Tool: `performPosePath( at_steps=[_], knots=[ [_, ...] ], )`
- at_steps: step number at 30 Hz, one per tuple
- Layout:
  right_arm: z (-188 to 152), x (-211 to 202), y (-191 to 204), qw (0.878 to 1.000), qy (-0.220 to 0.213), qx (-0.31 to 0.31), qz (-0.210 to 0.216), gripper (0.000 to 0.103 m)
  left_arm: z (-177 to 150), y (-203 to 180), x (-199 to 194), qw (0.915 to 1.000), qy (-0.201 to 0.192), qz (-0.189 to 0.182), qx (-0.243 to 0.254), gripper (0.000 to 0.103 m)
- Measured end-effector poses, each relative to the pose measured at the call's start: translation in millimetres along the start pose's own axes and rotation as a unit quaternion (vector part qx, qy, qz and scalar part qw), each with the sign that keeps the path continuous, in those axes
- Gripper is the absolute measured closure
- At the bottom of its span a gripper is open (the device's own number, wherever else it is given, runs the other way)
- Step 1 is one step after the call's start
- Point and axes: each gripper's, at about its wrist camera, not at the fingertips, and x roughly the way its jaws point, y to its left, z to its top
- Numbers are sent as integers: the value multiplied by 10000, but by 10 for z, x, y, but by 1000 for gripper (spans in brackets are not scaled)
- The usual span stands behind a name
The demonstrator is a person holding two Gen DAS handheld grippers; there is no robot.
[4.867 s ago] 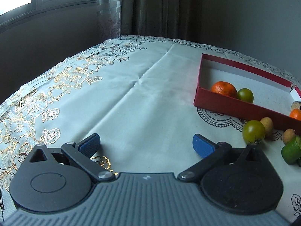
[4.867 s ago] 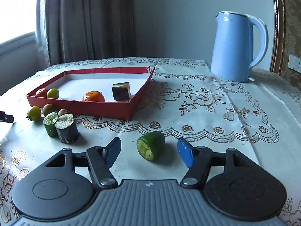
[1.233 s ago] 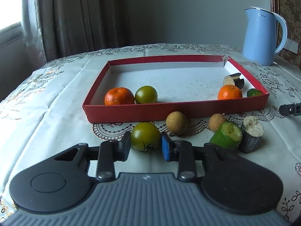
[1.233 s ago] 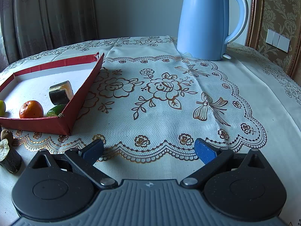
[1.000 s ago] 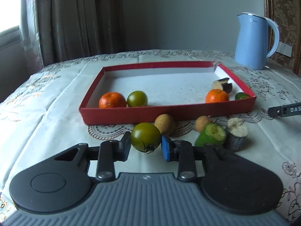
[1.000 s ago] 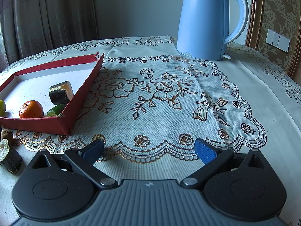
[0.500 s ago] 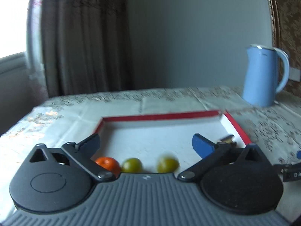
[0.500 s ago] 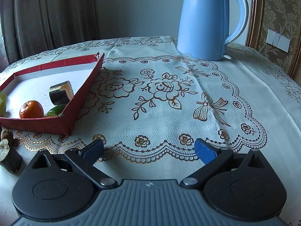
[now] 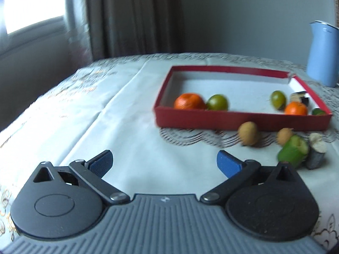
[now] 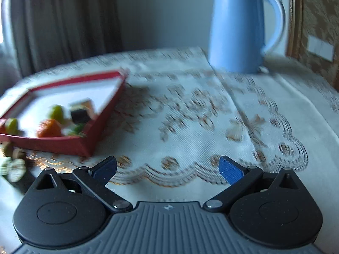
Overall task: Organize fruits
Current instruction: 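Lower the green tomato into the red box and open the left gripper, then grasp the round dark eggplant slice with the right gripper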
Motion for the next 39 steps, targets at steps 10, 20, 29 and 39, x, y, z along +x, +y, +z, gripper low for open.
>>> performPosePath(
  at_steps=[10, 20, 29, 39],
  knots=[
    [-213, -572, 686, 9715, -920, -1561, 1525, 0, -13, 35, 73, 9995, 290, 40, -78, 0],
    [-303, -388, 1165, 9636, -309, -2070, 1661, 19, -7, 90, 90, 9989, 370, -67, -282, 0],
    [-257, -213, 1210, 9635, 56, -1976, 1805, 43, -5, 119, 93, 9986, 377, -106, -345, 0],
    [-182, -117, 1299, 9586, 203, -1893, 2119, 70, -8, 122, 91, 9986, 372, -112, -354, 0]
  ],
)
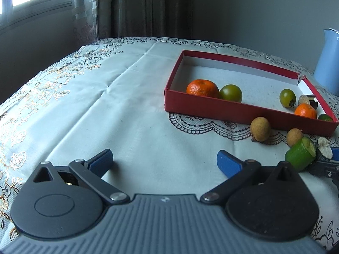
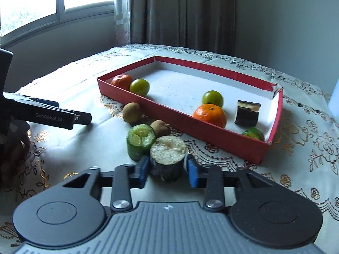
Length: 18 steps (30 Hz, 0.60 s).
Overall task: Organize fruits
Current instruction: 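Grasp the round dark eggplant slice with the right gripper, then carry the eggplant slice into the red box and open the right gripper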
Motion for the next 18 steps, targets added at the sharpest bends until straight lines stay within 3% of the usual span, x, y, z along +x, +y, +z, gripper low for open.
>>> performPosePath(
  at_steps=[10, 18],
  knots=[
    [118, -361, -124, 9957, -744, 466, -277, 70, 4, -4, 5, 10000, -2, -6, -9, 0],
    [511, -65, -28, 9930, -1015, 302, -515, 70, 6, -10, 5, 10000, -5, -8, -12, 0]
  ],
)
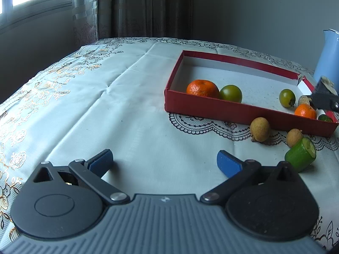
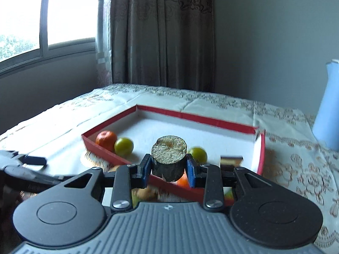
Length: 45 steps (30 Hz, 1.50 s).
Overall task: Organize fruits
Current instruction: 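Carry the eggplant slice into the red box and open the right gripper, then move the left gripper to the brown kiwi and close on it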
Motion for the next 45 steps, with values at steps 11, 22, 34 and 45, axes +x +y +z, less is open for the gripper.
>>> performPosePath(
  at_steps=[11, 22, 34, 45],
  knots=[
    [-95, -229, -391, 9967, -243, 746, -203, 60, -5, 25, -9, 10000, -27, -54, -56, 0],
    [-705, -496, -1084, 9836, 426, 1236, -1243, 47, -1, 2, -7, 10000, -32, -13, -10, 0],
    [-720, -271, -1007, 9768, 1264, 952, -1446, 1, -9, -73, -18, 9996, -42, 163, 205, 0],
    [-725, -272, -1036, 9750, 1298, 1002, -1498, 0, 126, -553, -139, 9947, -466, 70, 913, 0]
  ],
)
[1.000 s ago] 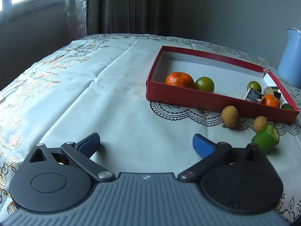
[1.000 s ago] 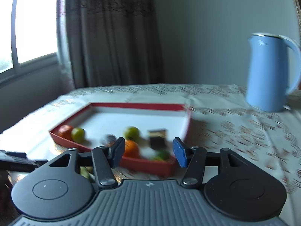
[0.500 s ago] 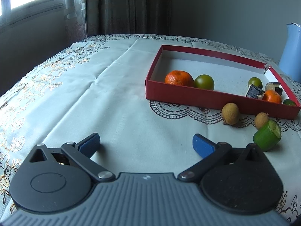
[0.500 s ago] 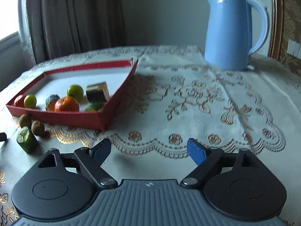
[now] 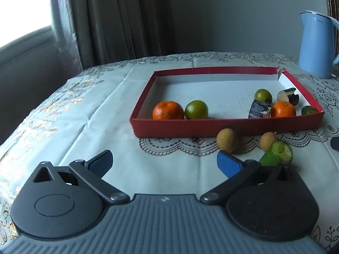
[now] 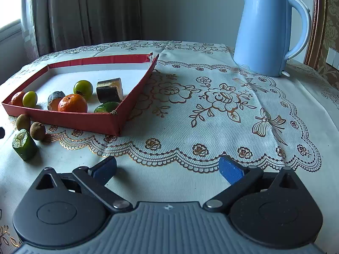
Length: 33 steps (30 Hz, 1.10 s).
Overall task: Organize fruits
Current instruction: 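Move the left gripper to the brown kiwi and close on it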
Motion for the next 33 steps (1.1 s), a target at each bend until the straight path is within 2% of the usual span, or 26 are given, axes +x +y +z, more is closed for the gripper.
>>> performPosePath(
  at_steps=[5, 9, 19, 22, 26, 29, 30, 33],
  knots=[
    [-3, 0, 1, 10000, -1, 1, 0, 0, 113, -190, 135, 9997, -46, -78, 232, 0],
    [-3, -1, 1, 10000, -1, 2, 1, 0, 155, -225, 238, 9995, -1, -243, 193, 0],
    [-1, 0, -1, 10000, 0, 3, 1, 0, 184, -354, 351, 9989, 144, -335, 296, 2],
    [-2, 0, -2, 10000, -1, 3, 1, 0, 188, -357, 392, 9982, 256, -476, 259, 16],
    [2, 0, -4, 10000, -1, 4, 2, 0, 176, -344, 392, 9976, 284, -604, 205, 29],
    [3, 0, -4, 10000, 0, 3, 2, 0, 170, -368, 355, 9962, 283, -798, 185, 58],
    [1, 0, -4, 10000, -1, 3, 3, 0, 170, -388, 338, 9959, 301, -829, 187, 75],
    [5, 1, -5, 10000, -1, 4, 2, 0, 152, -467, 283, 9968, 259, -665, 357, 77]
  ],
)
